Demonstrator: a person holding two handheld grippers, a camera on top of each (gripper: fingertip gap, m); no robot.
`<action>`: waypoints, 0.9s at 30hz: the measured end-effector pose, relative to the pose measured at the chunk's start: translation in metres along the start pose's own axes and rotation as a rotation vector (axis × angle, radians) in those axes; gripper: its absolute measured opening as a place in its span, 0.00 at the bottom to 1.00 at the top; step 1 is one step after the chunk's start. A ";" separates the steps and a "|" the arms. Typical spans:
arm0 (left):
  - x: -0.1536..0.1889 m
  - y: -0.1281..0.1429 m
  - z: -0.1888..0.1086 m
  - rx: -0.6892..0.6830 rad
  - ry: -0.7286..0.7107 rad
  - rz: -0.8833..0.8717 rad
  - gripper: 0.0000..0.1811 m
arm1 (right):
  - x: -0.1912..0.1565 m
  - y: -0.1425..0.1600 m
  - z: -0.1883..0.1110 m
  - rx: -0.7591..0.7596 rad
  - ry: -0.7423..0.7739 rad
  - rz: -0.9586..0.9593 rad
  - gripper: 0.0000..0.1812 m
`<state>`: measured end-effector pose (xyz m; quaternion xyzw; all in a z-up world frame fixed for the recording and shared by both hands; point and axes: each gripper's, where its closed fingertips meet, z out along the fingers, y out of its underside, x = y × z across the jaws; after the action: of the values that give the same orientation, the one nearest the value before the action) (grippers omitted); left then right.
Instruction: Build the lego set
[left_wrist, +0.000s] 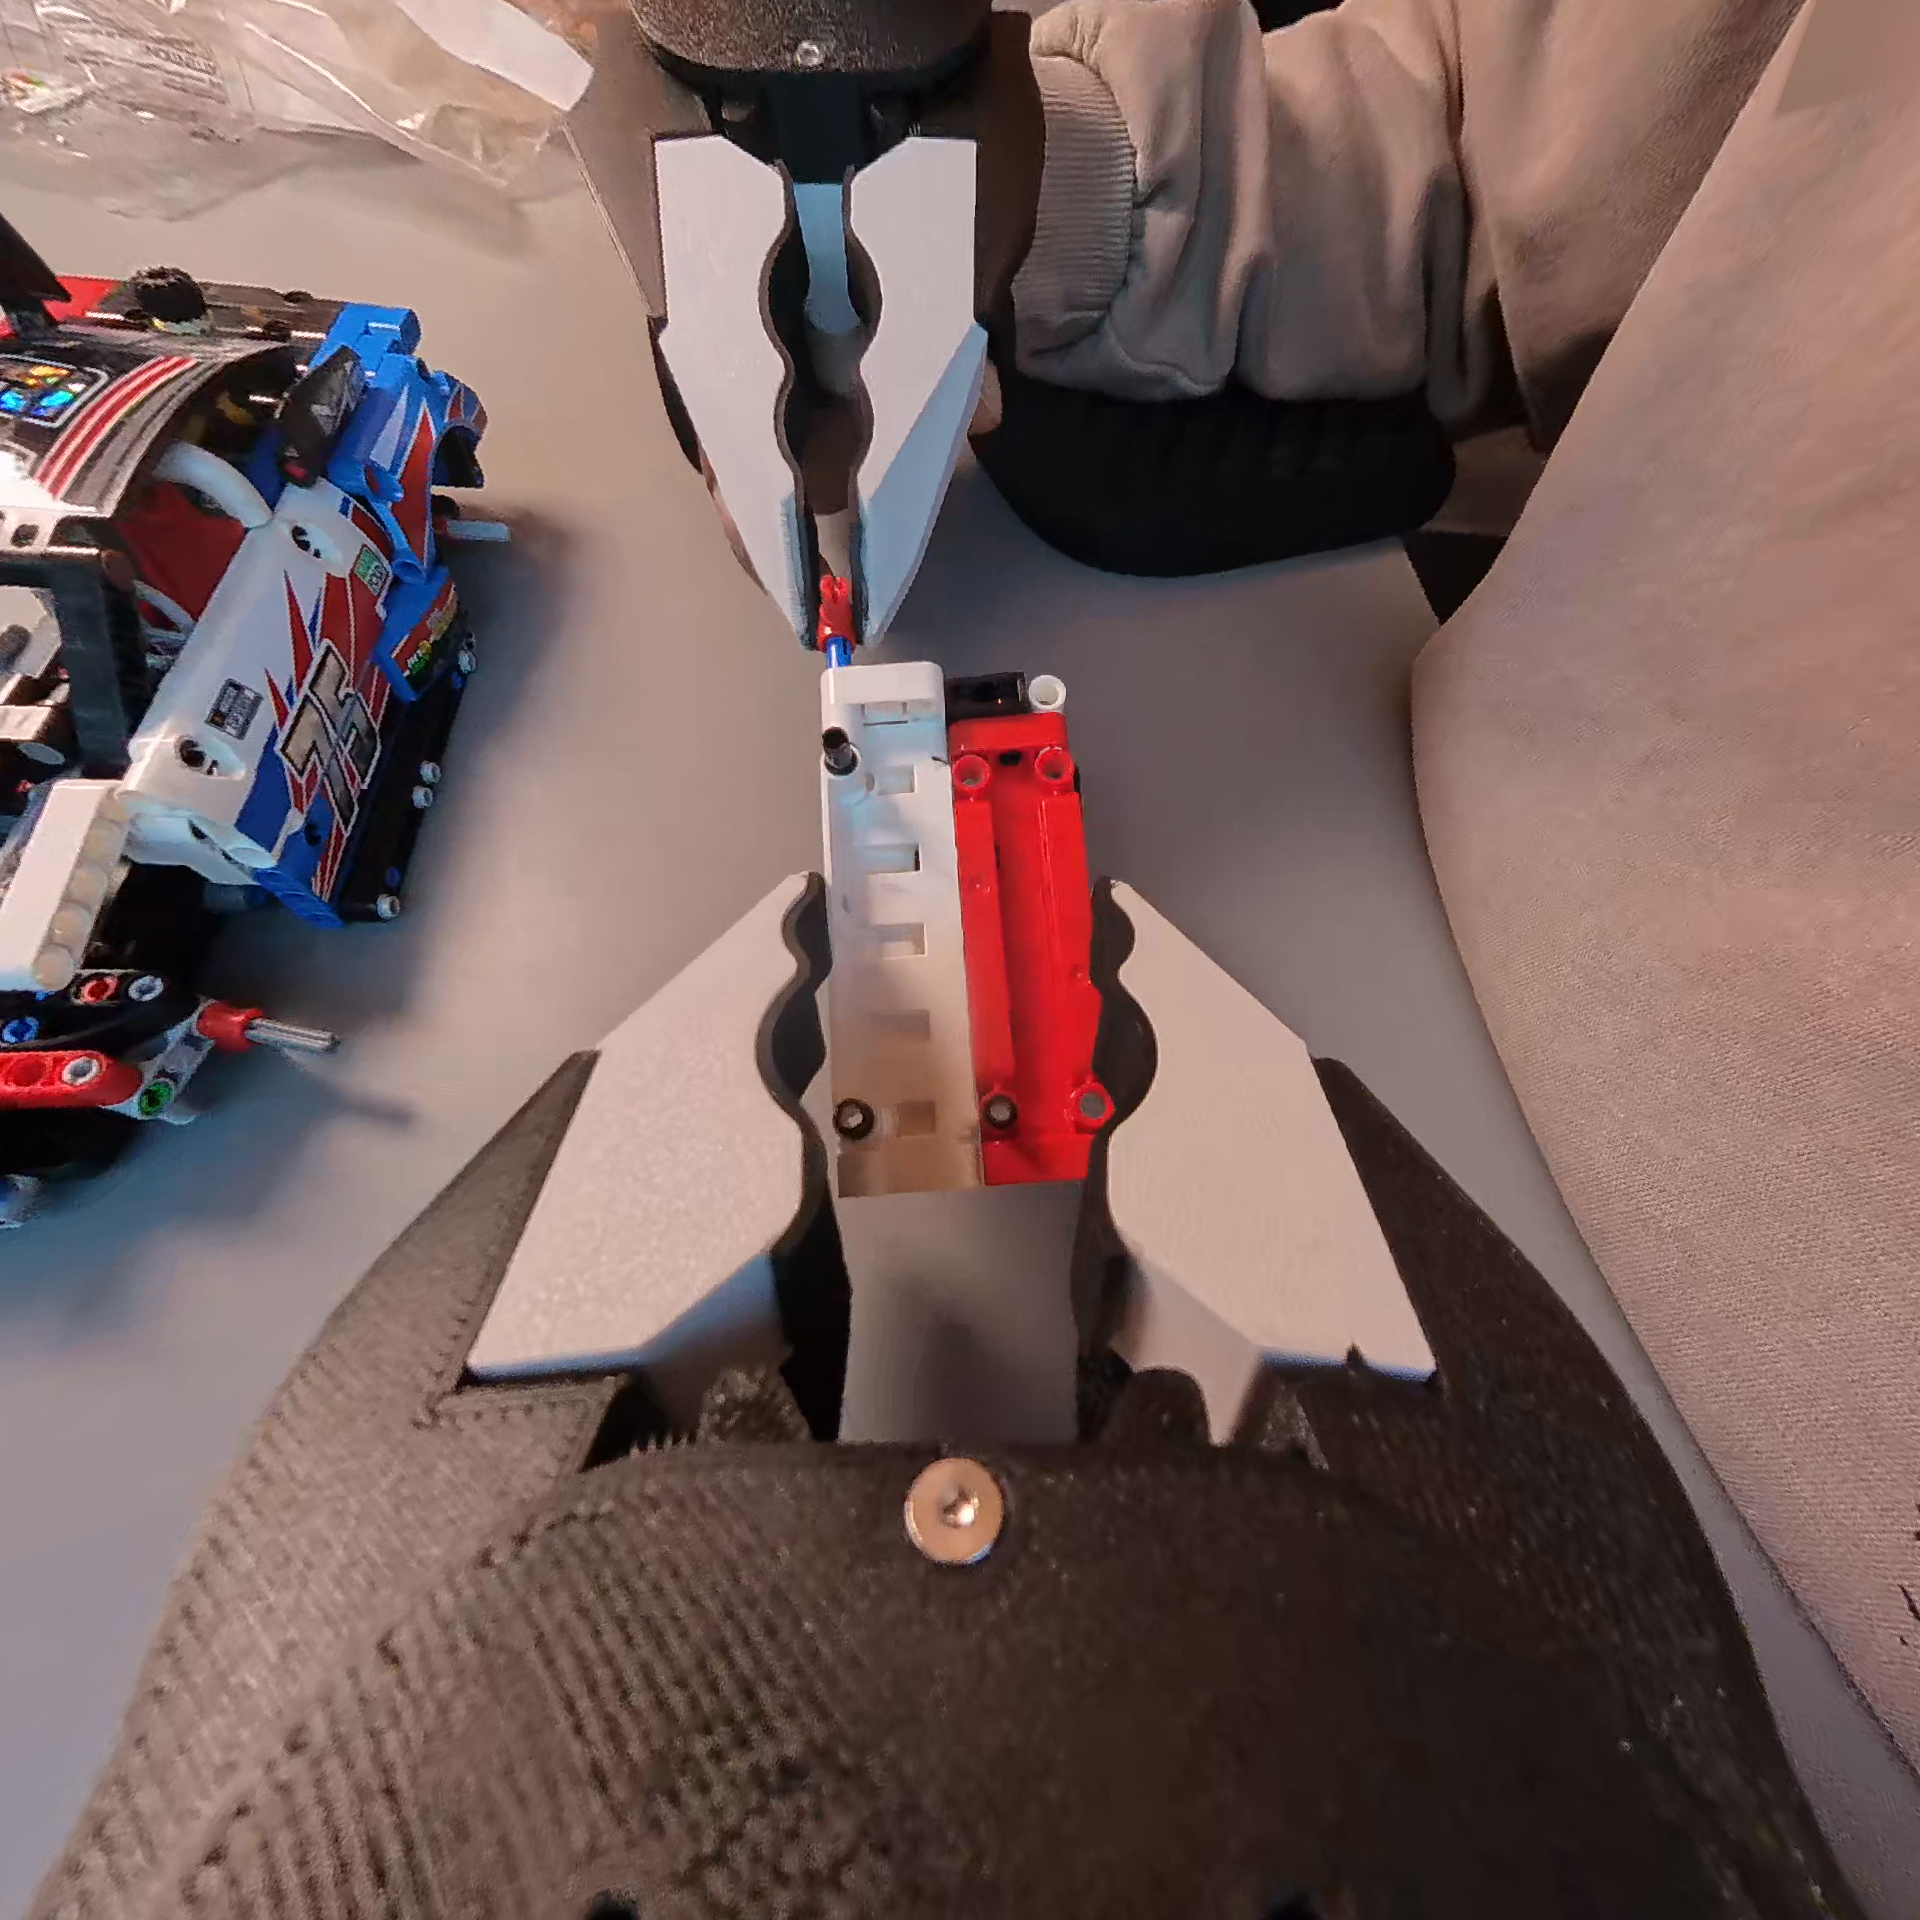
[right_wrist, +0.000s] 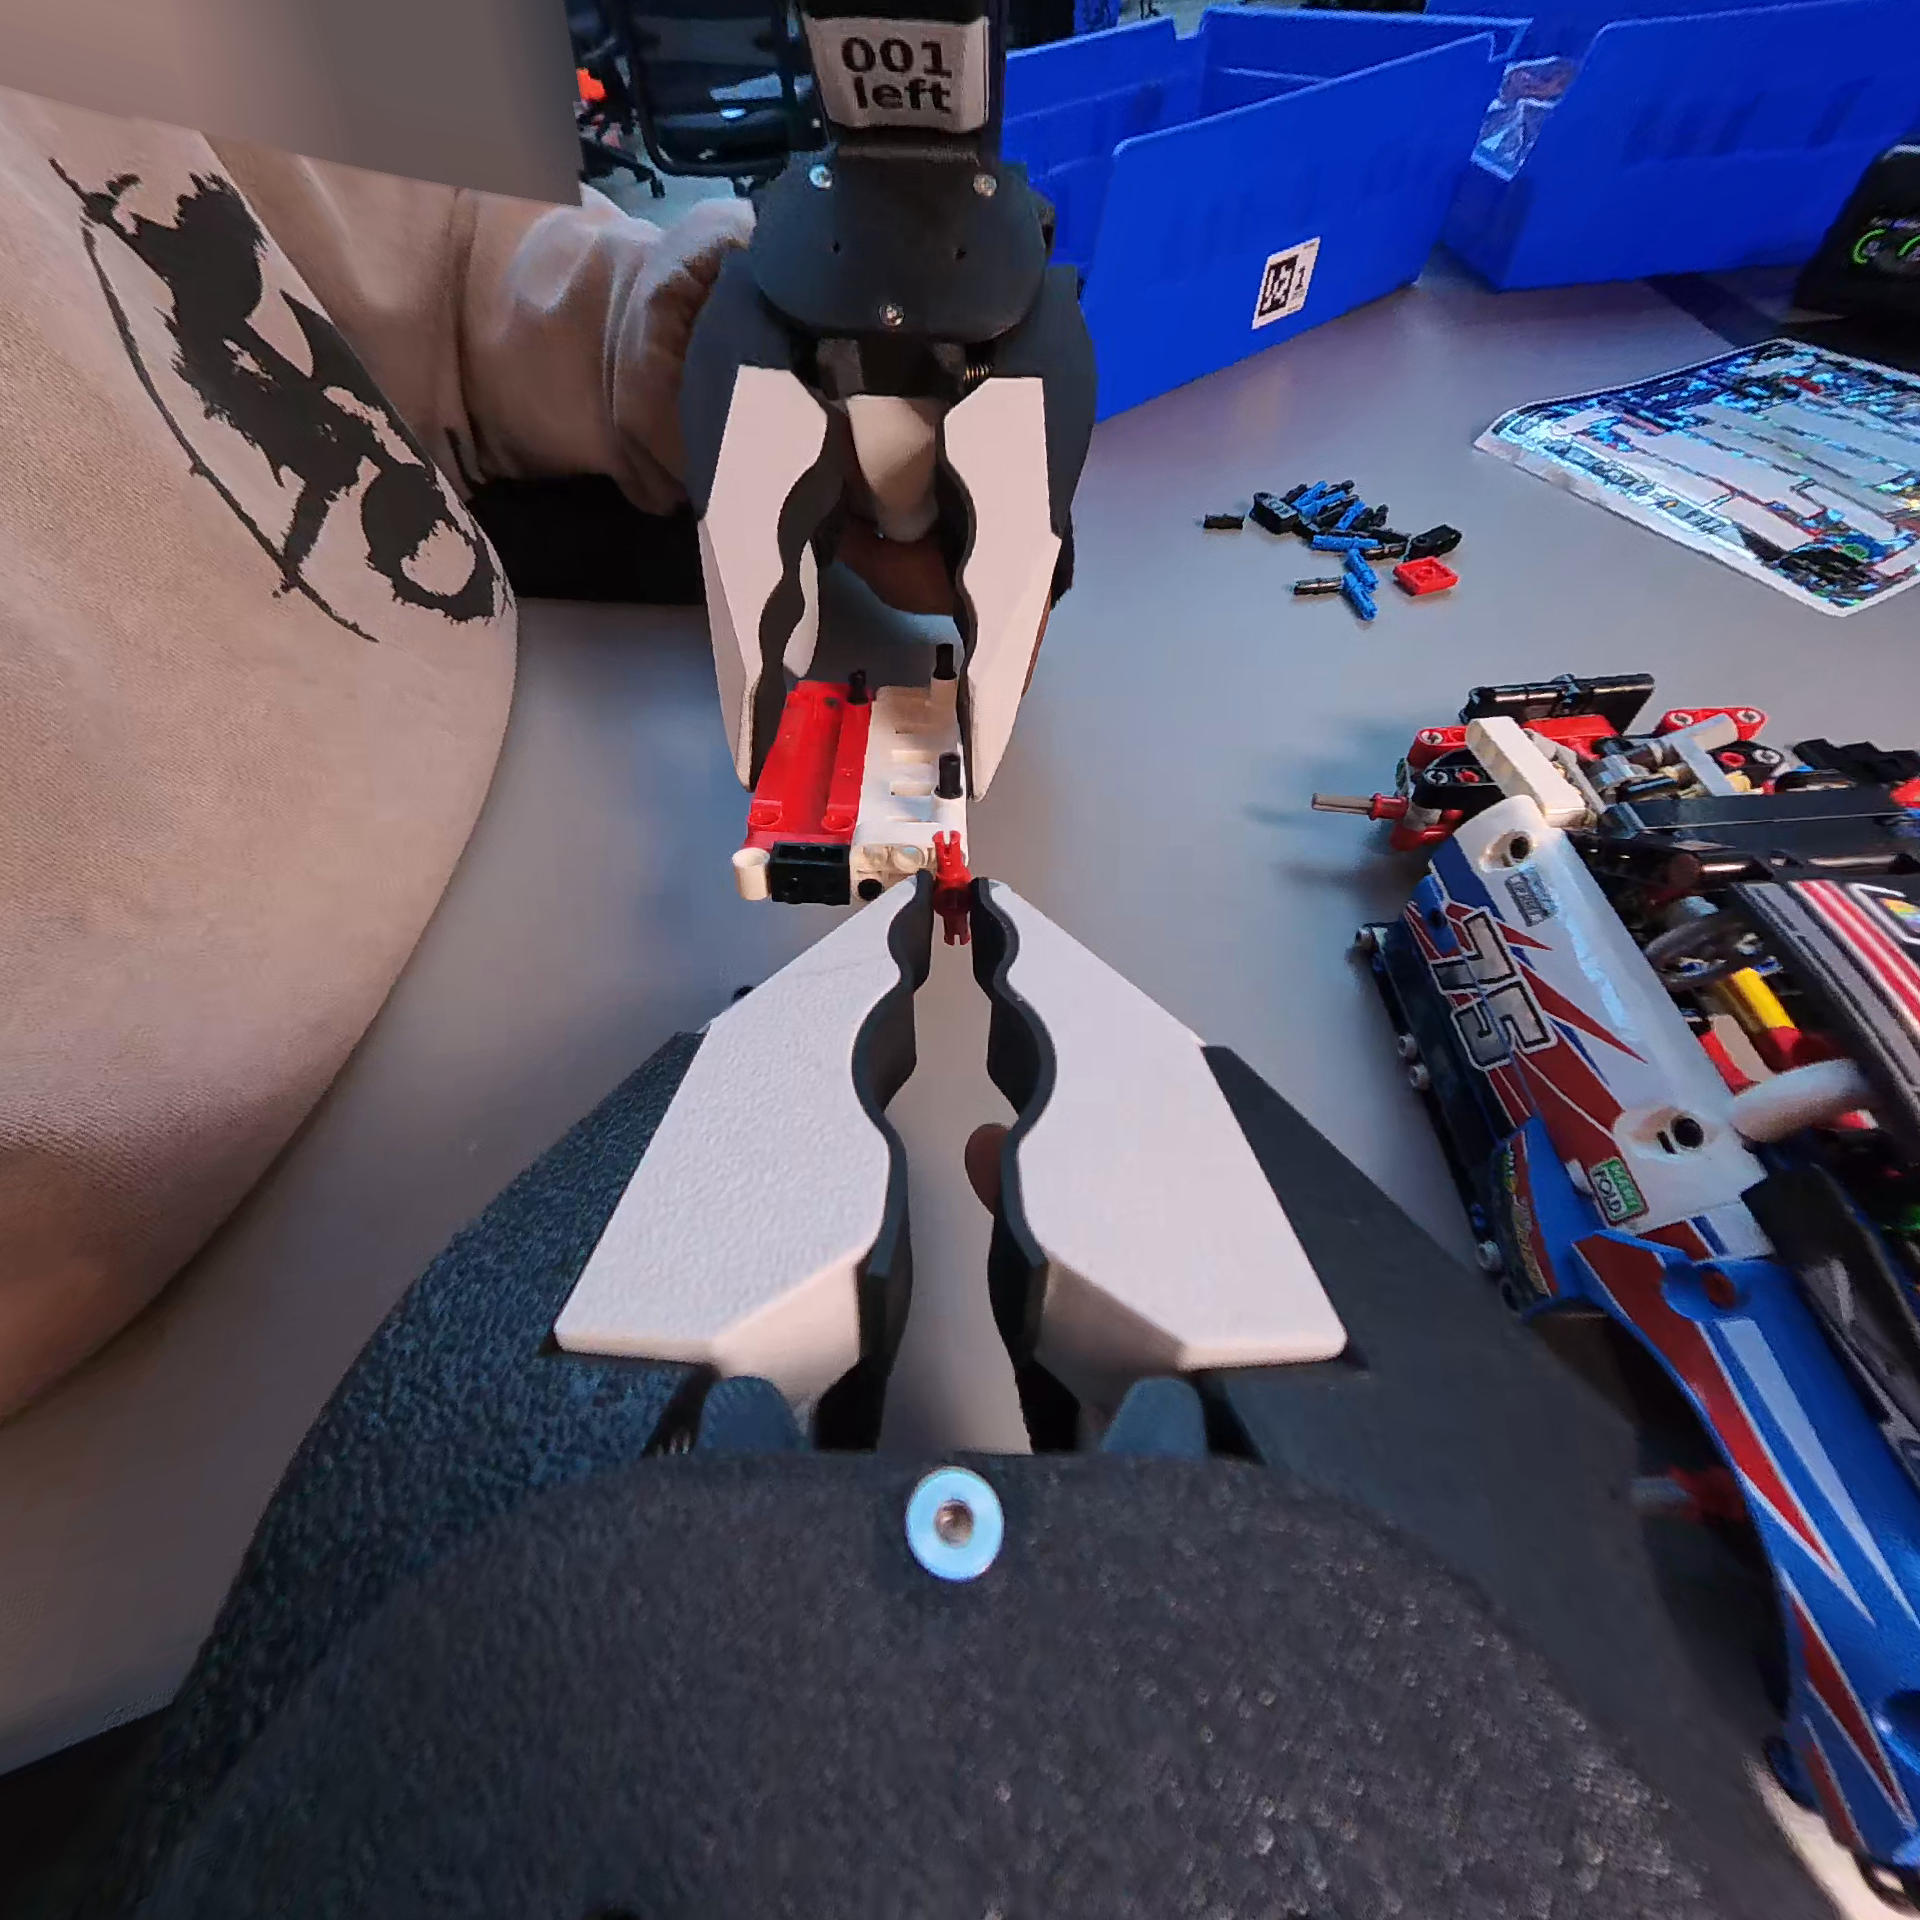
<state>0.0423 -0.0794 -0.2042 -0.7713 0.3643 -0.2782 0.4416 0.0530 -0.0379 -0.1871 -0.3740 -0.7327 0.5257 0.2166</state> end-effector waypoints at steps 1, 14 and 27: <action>0.000 0.000 0.000 0.005 0.004 -0.003 0.27 | 0.000 -0.002 0.000 0.013 -0.005 0.008 0.02; 0.003 -0.015 -0.006 0.098 -0.002 0.018 0.27 | -0.003 -0.014 0.002 0.074 -0.043 0.092 0.02; -0.027 0.025 -0.008 -0.146 -0.117 0.027 0.27 | 0.004 0.007 -0.009 -0.129 0.046 -0.021 0.10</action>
<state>0.0125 -0.0698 -0.2259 -0.8113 0.3676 -0.1992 0.4086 0.0591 -0.0279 -0.1912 -0.3912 -0.7637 0.4665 0.2145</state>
